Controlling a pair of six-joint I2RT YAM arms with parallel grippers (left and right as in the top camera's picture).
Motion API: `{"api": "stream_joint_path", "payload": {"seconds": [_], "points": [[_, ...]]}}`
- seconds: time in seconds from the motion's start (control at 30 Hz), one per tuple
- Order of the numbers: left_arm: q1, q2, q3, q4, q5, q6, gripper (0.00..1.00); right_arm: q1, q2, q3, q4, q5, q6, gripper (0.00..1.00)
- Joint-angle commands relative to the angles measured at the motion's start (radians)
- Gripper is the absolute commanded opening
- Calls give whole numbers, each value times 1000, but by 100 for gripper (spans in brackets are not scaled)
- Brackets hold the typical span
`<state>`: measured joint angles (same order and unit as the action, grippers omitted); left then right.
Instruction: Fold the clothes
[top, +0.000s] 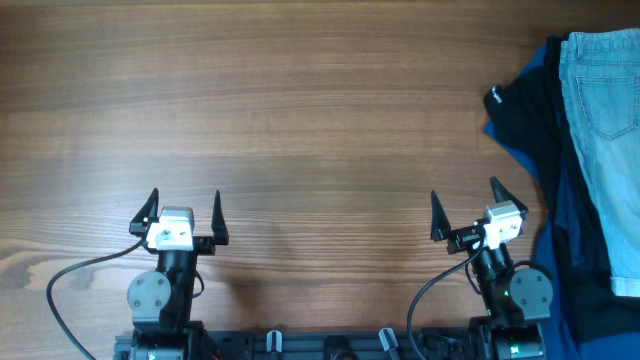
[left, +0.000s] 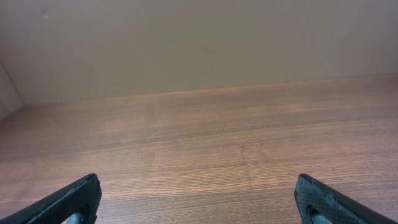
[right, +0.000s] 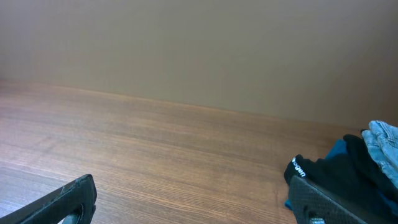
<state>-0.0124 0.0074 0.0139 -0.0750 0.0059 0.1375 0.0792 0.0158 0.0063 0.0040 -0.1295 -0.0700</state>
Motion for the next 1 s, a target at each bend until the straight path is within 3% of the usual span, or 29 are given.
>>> {"api": "stream_joint_path", "payload": {"seconds": [0.0, 0.77, 0.97], "points": [[-3, -1, -8, 0, 8, 13, 100, 2, 2, -1, 4, 10, -9, 100], [-3, -1, -8, 1, 8, 13, 100, 2, 2, -1, 0, 51, -8, 100], [-3, -1, -8, 1, 8, 13, 100, 2, 2, 9, 1, 37, 48, 100]]}}
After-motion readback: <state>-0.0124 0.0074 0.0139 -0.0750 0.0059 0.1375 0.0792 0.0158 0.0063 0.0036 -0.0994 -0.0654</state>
